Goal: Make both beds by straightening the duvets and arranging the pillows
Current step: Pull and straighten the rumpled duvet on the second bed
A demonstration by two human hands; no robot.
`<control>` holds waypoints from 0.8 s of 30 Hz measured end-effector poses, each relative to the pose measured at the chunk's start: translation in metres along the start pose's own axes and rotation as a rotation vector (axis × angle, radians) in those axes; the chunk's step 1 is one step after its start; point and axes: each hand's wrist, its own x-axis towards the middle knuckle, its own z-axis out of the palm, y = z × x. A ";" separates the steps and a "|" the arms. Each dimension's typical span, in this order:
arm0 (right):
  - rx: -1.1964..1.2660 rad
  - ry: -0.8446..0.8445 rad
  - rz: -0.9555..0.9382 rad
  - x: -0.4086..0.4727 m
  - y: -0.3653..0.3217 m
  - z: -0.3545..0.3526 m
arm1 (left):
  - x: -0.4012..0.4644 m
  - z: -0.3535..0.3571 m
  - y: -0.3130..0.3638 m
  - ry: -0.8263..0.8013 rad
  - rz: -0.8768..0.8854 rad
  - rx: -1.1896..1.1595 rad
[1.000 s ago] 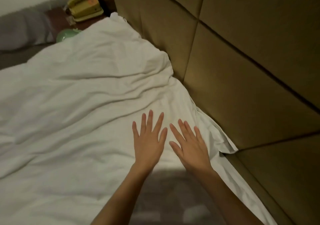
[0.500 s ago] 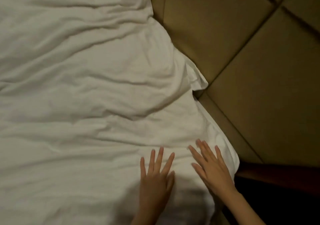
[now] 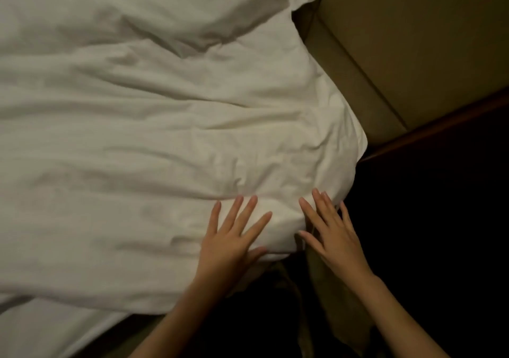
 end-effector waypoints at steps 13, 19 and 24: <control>0.256 0.109 -0.096 -0.014 0.014 0.035 | 0.038 -0.017 0.019 0.241 -0.091 -0.232; 0.339 0.305 -0.061 -0.041 0.016 0.015 | 0.049 -0.065 0.047 0.149 -0.401 -0.600; 0.423 0.435 -0.017 -0.051 0.014 -0.002 | 0.054 -0.090 0.053 0.157 -0.532 -0.933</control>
